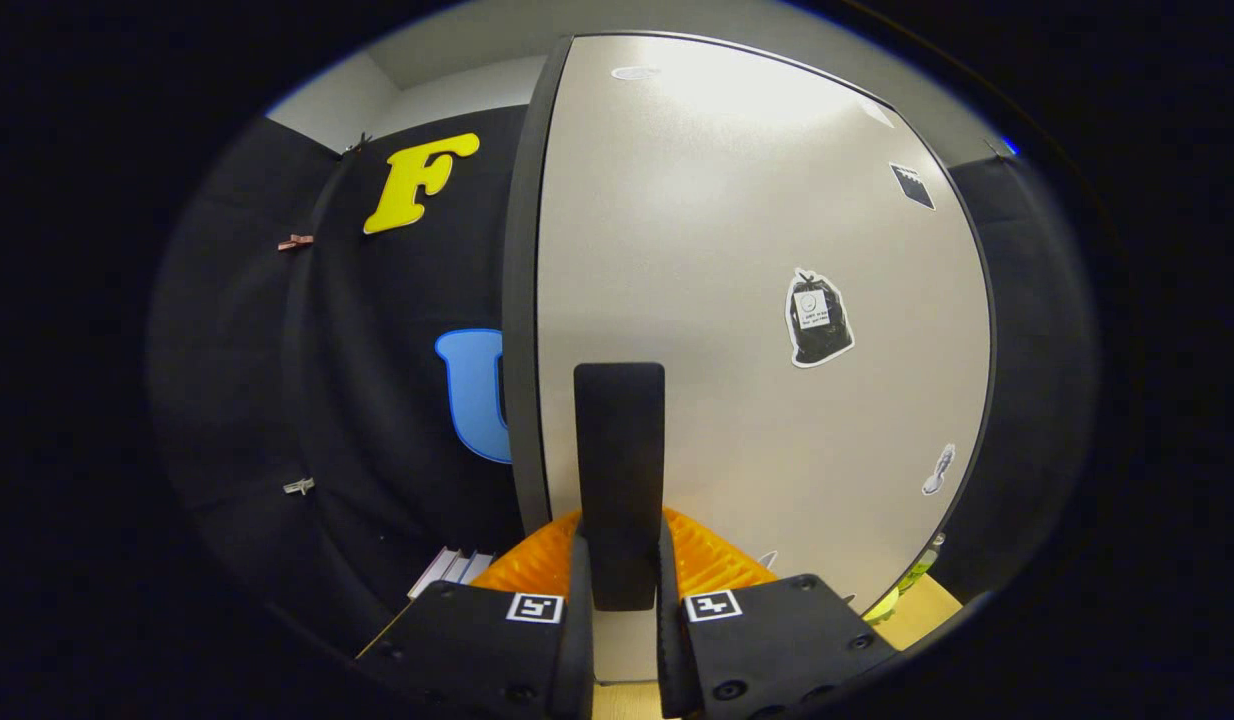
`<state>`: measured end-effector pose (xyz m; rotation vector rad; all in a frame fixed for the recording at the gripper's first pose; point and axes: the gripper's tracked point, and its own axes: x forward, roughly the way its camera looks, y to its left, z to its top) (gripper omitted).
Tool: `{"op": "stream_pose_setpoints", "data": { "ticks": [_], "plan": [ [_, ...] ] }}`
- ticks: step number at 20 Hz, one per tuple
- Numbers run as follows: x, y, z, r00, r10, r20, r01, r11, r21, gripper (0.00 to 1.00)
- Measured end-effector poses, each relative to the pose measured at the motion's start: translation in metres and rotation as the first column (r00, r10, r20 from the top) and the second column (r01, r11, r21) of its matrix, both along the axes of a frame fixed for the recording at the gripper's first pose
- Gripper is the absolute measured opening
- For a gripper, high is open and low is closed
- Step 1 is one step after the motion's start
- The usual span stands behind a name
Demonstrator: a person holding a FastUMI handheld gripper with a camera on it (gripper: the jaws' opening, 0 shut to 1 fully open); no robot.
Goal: Open the shoe cabinet door, grab the shoes and put them into the shoe cabinet, then close the shoe cabinet door.
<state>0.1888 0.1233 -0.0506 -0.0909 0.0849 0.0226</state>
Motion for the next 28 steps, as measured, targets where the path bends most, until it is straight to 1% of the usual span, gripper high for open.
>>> {"op": "stream_pose_setpoints", "data": {
  "ticks": [4,8,15,23,28],
  "plan": [
    [-0.013,0.000,0.002,0.999,0.036,0.001,-0.036,0.999,0.016,0.29],
    [-0.031,0.001,0.007,0.998,0.061,-0.015,-0.061,0.998,-0.001,0.29],
    [-0.063,-0.004,0.014,0.993,0.116,-0.032,-0.115,0.993,0.003,0.29],
    [-0.100,-0.027,0.017,0.982,0.182,-0.054,-0.182,0.983,0.010,0.29],
    [-0.123,-0.044,0.019,0.976,0.206,-0.065,-0.205,0.979,0.020,0.29]
  ]
}}
